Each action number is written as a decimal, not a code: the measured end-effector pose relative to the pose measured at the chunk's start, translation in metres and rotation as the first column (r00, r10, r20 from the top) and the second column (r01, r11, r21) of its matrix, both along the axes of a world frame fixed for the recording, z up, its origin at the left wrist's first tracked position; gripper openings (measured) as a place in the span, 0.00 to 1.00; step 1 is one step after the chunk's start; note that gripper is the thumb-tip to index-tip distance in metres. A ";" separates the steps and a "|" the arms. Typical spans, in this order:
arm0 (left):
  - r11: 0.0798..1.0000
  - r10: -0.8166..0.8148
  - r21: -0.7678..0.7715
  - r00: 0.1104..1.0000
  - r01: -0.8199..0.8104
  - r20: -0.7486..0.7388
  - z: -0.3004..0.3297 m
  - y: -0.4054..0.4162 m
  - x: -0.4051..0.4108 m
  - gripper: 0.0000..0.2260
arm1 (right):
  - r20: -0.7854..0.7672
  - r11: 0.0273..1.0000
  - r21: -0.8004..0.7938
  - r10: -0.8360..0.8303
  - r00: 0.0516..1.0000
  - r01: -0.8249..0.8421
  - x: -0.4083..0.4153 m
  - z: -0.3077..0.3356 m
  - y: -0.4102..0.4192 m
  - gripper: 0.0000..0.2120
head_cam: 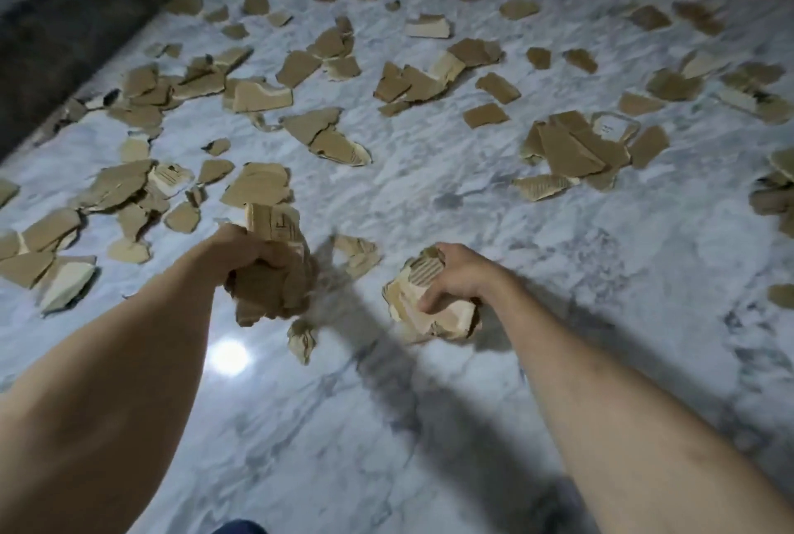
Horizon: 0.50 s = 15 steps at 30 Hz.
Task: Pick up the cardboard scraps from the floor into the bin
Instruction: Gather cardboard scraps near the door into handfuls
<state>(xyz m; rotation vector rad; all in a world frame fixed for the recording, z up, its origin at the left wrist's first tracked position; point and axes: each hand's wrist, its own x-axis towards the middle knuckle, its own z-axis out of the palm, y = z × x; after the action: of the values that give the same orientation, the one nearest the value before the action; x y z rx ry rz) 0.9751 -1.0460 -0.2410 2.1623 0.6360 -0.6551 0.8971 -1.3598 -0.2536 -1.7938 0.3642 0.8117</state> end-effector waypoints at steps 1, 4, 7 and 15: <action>0.998 -0.052 0.016 0.998 0.053 -0.044 -0.005 0.012 -0.008 0.28 | -0.023 0.997 -0.050 0.060 0.998 -0.061 -0.006 -0.003 0.007 0.44; 0.985 -0.165 0.024 0.982 0.168 -0.095 -0.026 0.033 -0.025 0.39 | -0.036 0.945 -0.274 0.178 0.983 -0.181 -0.025 -0.022 0.030 0.41; 0.979 -0.190 0.061 0.981 0.193 -0.050 -0.034 0.030 -0.034 0.43 | 0.009 0.894 -0.416 0.186 0.983 -0.165 -0.029 -0.036 0.045 0.41; 0.928 -0.235 0.277 0.968 0.250 -0.086 -0.046 0.024 -0.033 0.44 | 0.003 0.772 -0.606 0.245 0.969 -0.193 -0.022 -0.038 0.056 0.48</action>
<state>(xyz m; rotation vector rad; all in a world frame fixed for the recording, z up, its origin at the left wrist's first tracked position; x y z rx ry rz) 0.9419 -1.0216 -0.2866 2.5293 0.5191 -0.7915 0.8748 -1.3043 -0.2916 -2.5040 0.3903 0.8358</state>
